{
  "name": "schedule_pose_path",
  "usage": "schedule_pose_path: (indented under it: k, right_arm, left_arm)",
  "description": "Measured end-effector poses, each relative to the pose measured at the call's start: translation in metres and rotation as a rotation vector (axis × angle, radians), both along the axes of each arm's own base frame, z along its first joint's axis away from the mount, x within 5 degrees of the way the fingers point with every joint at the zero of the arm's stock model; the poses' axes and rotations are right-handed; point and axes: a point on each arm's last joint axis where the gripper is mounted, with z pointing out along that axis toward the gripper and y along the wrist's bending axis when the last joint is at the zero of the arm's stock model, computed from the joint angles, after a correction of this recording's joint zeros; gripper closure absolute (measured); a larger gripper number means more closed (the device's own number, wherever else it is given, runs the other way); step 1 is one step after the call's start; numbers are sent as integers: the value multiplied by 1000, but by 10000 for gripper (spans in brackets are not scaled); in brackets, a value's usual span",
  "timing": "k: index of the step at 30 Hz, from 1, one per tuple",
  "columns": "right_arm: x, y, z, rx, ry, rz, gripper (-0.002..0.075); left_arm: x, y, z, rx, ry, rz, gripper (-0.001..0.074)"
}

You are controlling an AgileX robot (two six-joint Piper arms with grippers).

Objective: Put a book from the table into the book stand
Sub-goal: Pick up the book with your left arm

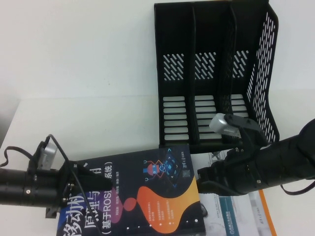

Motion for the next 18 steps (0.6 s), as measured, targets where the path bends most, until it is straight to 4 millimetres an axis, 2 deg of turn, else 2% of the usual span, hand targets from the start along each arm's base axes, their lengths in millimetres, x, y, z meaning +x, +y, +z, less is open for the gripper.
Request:
schedule_pose_path:
  k: [2, 5, 12, 18]
  right_arm:
    - [0, -1, -1, -15, -13, 6, 729]
    - [1, -2, -2, -38, -29, 22, 729]
    - [-1, -4, -4, -79, -46, 69, 729]
    - [-4, -10, -3, -141, -47, 121, 729]
  left_arm:
    - [0, -1, 0, -6, 1, -7, 280]
    - [-1, -2, 3, -30, -2, -24, 442]
    - [-1, 2, 4, -35, -7, -15, 437]
    - [4, 23, 10, -12, 1, 19, 438]
